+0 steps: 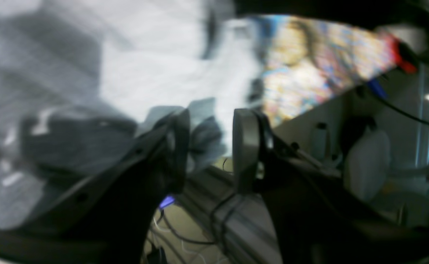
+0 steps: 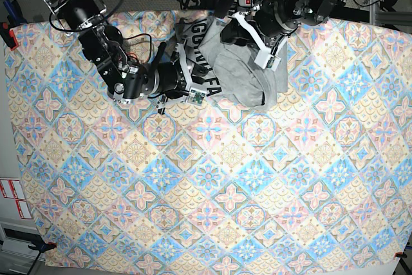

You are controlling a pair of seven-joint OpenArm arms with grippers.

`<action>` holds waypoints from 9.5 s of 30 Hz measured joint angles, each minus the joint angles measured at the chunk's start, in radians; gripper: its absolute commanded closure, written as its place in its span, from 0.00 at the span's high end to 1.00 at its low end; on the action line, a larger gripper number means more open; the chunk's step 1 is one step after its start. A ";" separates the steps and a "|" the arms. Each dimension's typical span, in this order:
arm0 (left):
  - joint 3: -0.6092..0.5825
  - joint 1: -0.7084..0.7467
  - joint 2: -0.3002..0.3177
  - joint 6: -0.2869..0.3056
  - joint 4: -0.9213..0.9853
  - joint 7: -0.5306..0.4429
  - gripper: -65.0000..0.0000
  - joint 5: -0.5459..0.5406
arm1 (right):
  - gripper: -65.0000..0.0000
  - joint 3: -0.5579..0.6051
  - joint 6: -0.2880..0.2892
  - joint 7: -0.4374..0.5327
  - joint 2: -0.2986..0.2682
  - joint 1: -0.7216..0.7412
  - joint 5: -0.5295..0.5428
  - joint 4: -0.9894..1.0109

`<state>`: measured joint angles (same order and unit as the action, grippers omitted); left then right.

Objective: Fold the T-shirt properly
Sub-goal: 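Grasp the shirt end with the left gripper and fold it toward the right gripper, then reach the right gripper under the folded bundle and grasp its edge, then grasp the bundle with both grippers and lift it off the border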

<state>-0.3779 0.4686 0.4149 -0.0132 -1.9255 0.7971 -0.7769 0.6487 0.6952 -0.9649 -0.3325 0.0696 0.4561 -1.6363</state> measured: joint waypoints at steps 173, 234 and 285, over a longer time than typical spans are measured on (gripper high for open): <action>0.322 0.320 0.086 -0.027 0.045 -0.072 0.35 -0.006 | 0.32 0.351 0.000 0.073 0.418 0.229 -0.149 0.299; 0.367 -0.073 -0.095 -0.024 0.181 0.111 0.28 0.114 | 0.32 0.079 0.000 0.074 0.268 0.179 -0.153 0.258; 0.344 0.036 -0.066 -0.018 0.177 0.103 0.00 0.114 | 0.12 0.019 0.008 0.243 0.277 0.230 -0.134 0.631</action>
<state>-0.0334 0.5049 0.3489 -0.0307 -1.7485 0.9005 -0.6624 0.6682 0.7036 -0.7216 -0.0555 0.2993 0.3222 -1.0050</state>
